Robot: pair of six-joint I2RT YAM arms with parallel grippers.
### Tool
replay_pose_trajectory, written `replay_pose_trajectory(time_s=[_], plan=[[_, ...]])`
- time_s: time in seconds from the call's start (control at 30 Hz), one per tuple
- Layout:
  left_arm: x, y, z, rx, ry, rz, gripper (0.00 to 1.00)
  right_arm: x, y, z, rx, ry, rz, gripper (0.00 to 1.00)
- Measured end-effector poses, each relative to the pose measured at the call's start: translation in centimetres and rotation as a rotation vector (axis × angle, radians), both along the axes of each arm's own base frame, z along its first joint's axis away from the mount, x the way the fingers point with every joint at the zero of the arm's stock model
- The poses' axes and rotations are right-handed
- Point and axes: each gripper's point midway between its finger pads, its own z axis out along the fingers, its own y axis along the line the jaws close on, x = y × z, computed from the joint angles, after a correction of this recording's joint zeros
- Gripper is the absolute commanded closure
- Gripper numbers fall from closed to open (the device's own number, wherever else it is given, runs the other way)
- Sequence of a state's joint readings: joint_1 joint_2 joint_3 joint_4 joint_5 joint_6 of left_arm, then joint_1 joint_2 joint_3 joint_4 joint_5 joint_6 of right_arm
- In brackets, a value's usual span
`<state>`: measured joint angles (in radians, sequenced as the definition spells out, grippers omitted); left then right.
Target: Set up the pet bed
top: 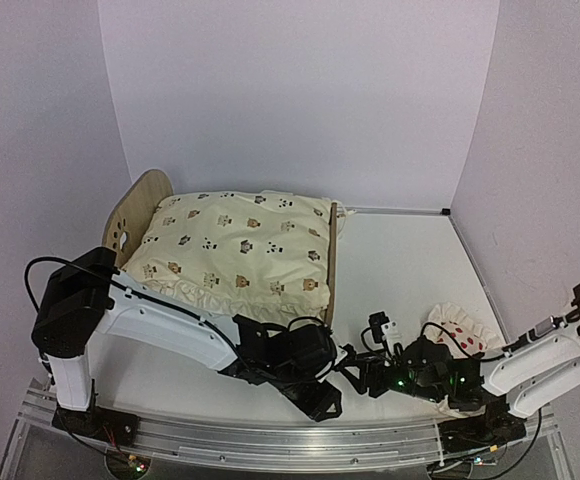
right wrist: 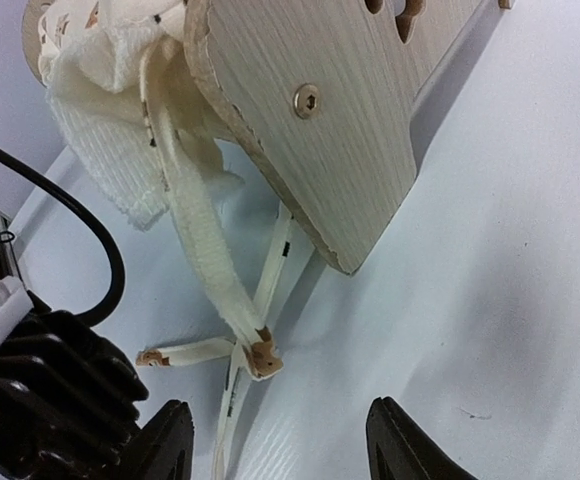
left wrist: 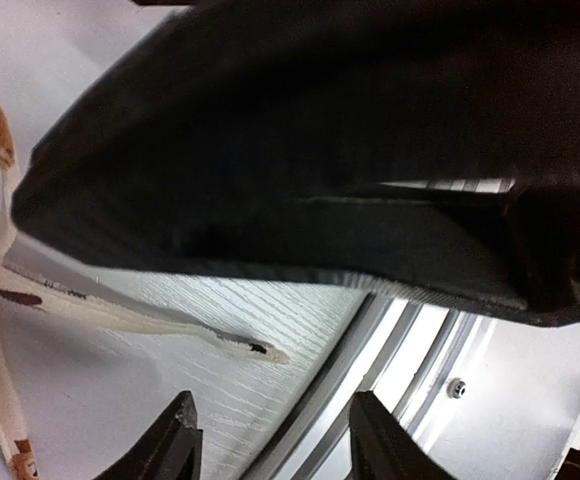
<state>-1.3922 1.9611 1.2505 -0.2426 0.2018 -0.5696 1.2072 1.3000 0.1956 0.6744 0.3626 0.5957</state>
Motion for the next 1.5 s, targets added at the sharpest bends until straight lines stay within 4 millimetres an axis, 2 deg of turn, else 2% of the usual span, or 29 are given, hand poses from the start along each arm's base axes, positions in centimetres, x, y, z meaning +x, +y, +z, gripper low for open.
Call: replay_pose_trajectory(time_s=[0.13,0.23,0.4,0.47,0.53,0.7,0.83,1.23,1.4,1.5], plan=[[-0.2,0.3,0.6,0.001,0.009,-0.002,0.41,0.1,0.3,0.1,-0.040,-0.011,0.014,0.38],[-0.2,0.9,1.9,-0.001,0.001,0.002,0.43,0.3,0.8,0.6,-0.049,-0.024,0.022,0.38],[0.8,2.9,4.6,0.014,-0.062,0.047,0.48,0.5,1.4,0.8,-0.068,-0.036,0.033,0.38],[1.4,3.8,5.0,0.034,-0.093,0.071,0.49,0.6,1.5,0.6,-0.080,-0.036,0.036,0.38],[1.9,4.9,4.6,0.073,-0.124,0.094,0.50,0.6,1.6,0.5,-0.091,-0.035,0.038,0.38],[3.1,7.9,1.9,0.211,-0.174,0.132,0.52,0.8,2.1,0.6,-0.103,-0.041,0.044,0.38],[3.7,9.1,0.1,0.281,-0.187,0.139,0.54,0.9,2.4,0.8,-0.104,-0.044,0.046,0.38],[4.6,9.8,-2.7,0.352,-0.186,0.109,0.61,0.8,2.1,0.2,-0.126,-0.035,0.047,0.38],[4.6,9.5,-3.3,0.355,-0.183,0.093,0.63,0.8,2.0,-0.1,-0.141,-0.032,0.049,0.39],[4.7,9.1,-3.2,0.346,-0.181,0.092,0.74,0.8,2.2,-0.3,-0.149,-0.029,0.050,0.39]])
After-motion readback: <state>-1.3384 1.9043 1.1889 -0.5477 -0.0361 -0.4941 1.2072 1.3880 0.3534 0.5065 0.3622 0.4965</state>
